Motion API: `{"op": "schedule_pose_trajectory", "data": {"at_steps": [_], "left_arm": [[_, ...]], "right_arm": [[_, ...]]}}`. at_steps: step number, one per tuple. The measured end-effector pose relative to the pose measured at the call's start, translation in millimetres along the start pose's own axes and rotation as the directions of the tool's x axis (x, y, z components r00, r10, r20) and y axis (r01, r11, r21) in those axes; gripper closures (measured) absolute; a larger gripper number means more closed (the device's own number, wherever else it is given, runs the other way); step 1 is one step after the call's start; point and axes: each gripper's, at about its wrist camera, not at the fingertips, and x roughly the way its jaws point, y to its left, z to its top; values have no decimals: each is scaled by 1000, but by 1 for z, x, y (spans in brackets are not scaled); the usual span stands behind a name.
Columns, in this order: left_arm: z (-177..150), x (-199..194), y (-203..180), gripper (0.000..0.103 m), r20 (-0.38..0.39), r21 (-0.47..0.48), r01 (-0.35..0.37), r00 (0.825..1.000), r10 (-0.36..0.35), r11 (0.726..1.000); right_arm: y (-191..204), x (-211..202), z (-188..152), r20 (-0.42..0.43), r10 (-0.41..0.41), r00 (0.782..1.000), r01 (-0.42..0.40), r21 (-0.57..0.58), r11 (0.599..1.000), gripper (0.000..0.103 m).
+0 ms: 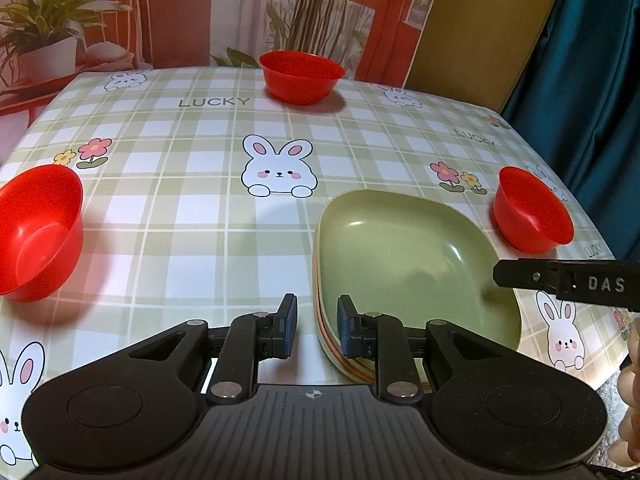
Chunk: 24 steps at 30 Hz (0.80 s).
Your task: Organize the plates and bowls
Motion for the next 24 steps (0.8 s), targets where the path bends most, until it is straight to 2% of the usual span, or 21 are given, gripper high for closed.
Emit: {"op": "schedule_pose_trajectory", "data": {"at_steps": [15,17,24], "left_arm": [[1,3,0,76,-7,-14,-9,1000,9,1000],[5,2,-1,76,-2,-14,-19,1000,19,1000],[33,-22,-7,76,114,9,-9,993,8,1000]], "right_arm": [[-10,18,-3,-39,0,999,2,39,999,80],[-12,17,-4,-40,18,999,-16,58,998,80],[-18,-1,11,41,40,998,-42,63,997,80]]}}
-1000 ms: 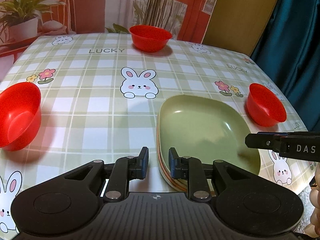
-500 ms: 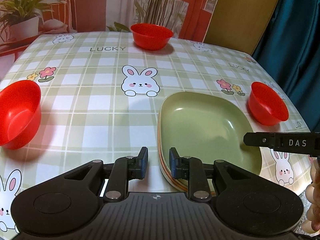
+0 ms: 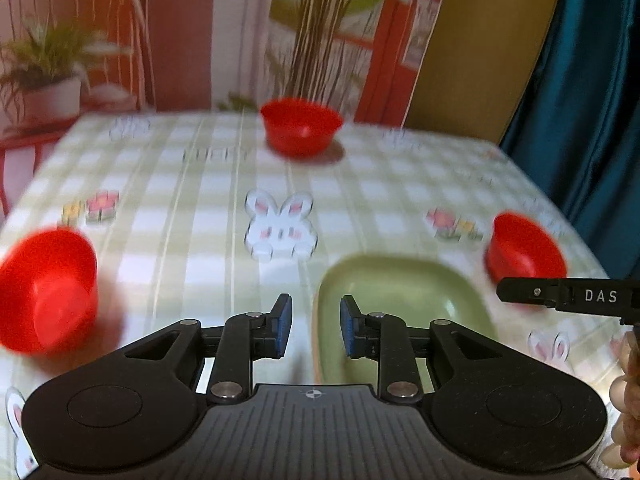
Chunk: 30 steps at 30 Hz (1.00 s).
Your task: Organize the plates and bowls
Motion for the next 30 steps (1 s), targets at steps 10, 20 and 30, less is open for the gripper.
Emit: {"op": "schedule_pose_trajectory", "data": {"at_steps": [10,20,30], "left_arm": [[44,-16,-42,75,152,4,68,986,-67,998],[49,24,-101,65,141,58,172,974,-178,983],[40,78,-140,65,23,91,184,982,-187,979]], "right_arm": [[-26,-39,43,200,-40,979,57,-81,995,80],[-75,-36,52,229,-125,965,155,-119,981,80],[-132,-15,44,213,-136,968,142,-14,990,80]]}}
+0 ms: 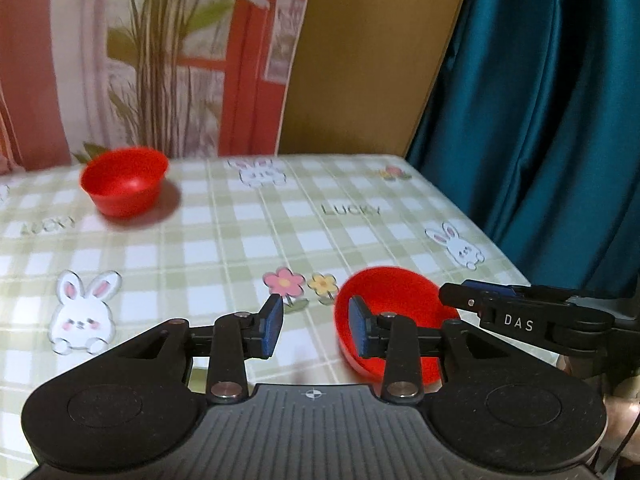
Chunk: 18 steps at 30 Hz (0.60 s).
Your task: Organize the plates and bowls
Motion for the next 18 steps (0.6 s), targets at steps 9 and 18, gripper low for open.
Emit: {"op": "schedule_pose_trajectory", "data": {"at_steps": [9,18], "left_arm": [[-3,35,-7,65,-75,-4,-12,997,11,1000],[-4,49,-20,65,-98,31,-14,995,17,999]], "right_arm": [[-20,22,-9,-49,32,998,-30,38,999,80],[-23,28,-14,-66,70,995,-64,87,994,81]]}}
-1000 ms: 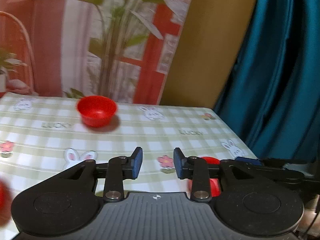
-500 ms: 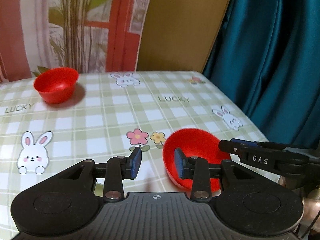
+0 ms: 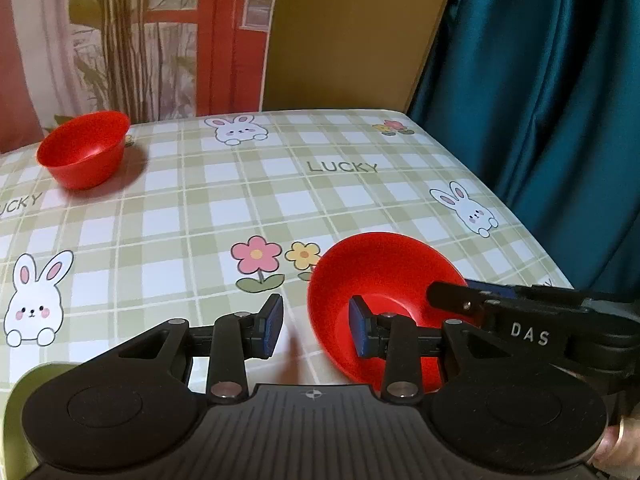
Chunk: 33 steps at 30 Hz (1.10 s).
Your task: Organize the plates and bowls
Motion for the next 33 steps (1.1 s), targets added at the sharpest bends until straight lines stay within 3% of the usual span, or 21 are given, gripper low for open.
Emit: {"op": "schedule_pose_trajectory", "data": {"at_steps": [6,10,15,33], "left_arm": [[-1,5,-6,66,-17,11,-8,1000,8,1000],[-1,9,-6,83,-31,19,-28,999,29,999],[-1,7,-6,89,-26,28,-31,999,31,999],[1,-4,-5,90,7,31,-37,999,37,999]], "right_arm": [[-5,3,-3,-18,5,1000,-4,27,1000,86],[-6,4,-4,-21,14,1000,-13,37,999,88],[-5,6,-5,-27,24,999,-23,53,998,92],[0,3,-2,-15,12,1000,-11,52,999,96]]}}
